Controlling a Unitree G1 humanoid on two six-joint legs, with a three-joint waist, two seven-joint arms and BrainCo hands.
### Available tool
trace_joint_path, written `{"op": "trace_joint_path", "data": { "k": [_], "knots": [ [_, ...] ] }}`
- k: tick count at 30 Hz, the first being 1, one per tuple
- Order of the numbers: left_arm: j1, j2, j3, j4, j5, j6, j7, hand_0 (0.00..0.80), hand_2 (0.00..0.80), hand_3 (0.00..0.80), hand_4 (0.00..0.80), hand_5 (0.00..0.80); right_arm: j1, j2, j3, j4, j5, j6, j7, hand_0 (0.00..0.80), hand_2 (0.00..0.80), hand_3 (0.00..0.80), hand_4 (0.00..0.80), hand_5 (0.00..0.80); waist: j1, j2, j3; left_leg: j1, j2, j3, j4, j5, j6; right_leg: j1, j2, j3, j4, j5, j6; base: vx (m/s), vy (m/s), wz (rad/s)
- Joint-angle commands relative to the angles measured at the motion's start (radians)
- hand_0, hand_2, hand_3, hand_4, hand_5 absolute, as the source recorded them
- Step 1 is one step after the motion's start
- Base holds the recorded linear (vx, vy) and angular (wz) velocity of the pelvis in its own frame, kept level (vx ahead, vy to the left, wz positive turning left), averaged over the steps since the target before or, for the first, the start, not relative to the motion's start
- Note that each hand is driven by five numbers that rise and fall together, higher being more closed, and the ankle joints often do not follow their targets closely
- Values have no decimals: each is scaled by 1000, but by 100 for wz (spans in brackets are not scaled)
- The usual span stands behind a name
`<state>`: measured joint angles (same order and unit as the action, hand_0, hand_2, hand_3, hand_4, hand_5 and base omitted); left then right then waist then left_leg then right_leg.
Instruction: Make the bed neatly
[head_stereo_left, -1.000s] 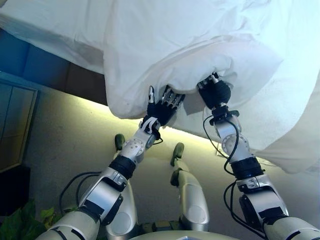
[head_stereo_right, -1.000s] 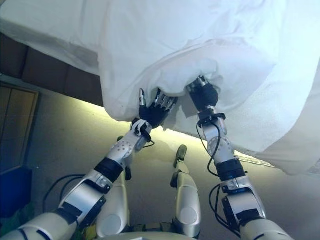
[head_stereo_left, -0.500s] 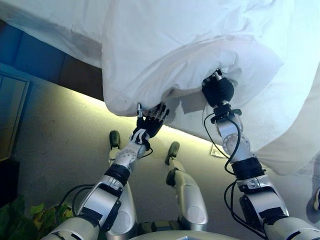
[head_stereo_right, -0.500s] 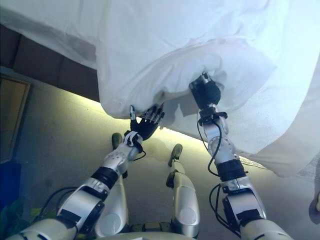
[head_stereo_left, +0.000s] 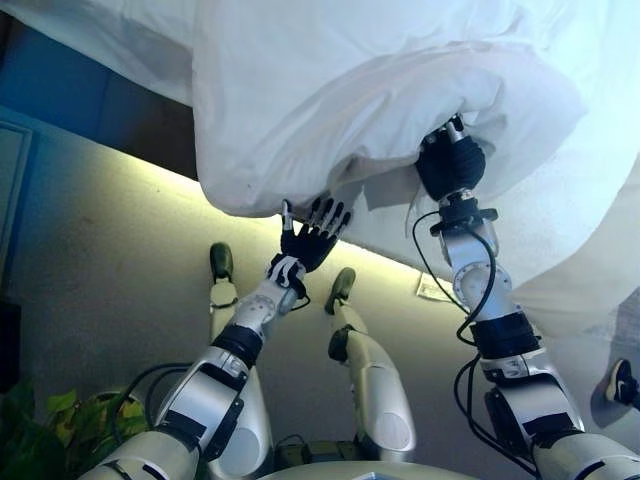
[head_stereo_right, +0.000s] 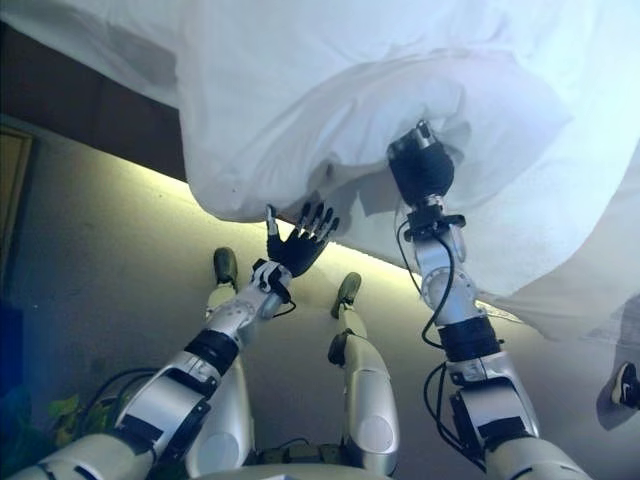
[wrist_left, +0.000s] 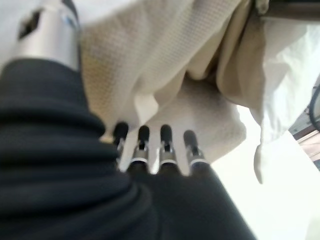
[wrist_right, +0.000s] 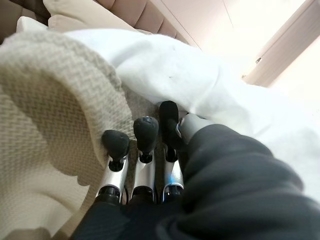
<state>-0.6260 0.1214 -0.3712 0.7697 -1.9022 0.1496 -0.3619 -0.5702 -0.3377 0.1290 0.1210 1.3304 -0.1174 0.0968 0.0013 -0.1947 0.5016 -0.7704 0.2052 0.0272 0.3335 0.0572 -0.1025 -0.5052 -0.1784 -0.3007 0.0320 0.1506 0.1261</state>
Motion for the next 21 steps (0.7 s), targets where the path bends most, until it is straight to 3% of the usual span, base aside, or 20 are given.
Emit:
{"op": "trace_joint_path", "data": {
  "k": [1,4,8,21],
  "knots": [
    [-23,22,-20,-76,-5,18,-34,0,0,0,0,0,-23,-54,-120,-208,44,-56,67,800,800,800,800,800,3,-95,18,1,56,-16,-62,88,-38,29,-132,28,-15,118,114,0,-16,-5],
    [-16,33,-21,-76,4,-3,-5,0,0,0,0,0,5,-50,-120,-248,57,-63,72,800,800,800,800,800,-3,-110,18,-17,60,-20,-48,82,-35,11,-125,27,-11,125,113,10,-40,-5],
    [-16,51,4,-59,15,-15,-49,0,0,0,0,0,29,-37,-115,-256,69,-75,97,800,800,800,800,800,-8,-121,18,-24,65,-14,-41,74,-31,4,-121,25,-14,130,112,1,-31,-4],
    [-164,130,49,-105,5,-33,-51,0,0,0,0,0,1,-2,-86,-224,72,-77,100,800,800,800,800,800,-20,-112,18,8,60,10,-50,52,-15,-16,-123,34,26,133,101,6,1,-1]
  ]
}}
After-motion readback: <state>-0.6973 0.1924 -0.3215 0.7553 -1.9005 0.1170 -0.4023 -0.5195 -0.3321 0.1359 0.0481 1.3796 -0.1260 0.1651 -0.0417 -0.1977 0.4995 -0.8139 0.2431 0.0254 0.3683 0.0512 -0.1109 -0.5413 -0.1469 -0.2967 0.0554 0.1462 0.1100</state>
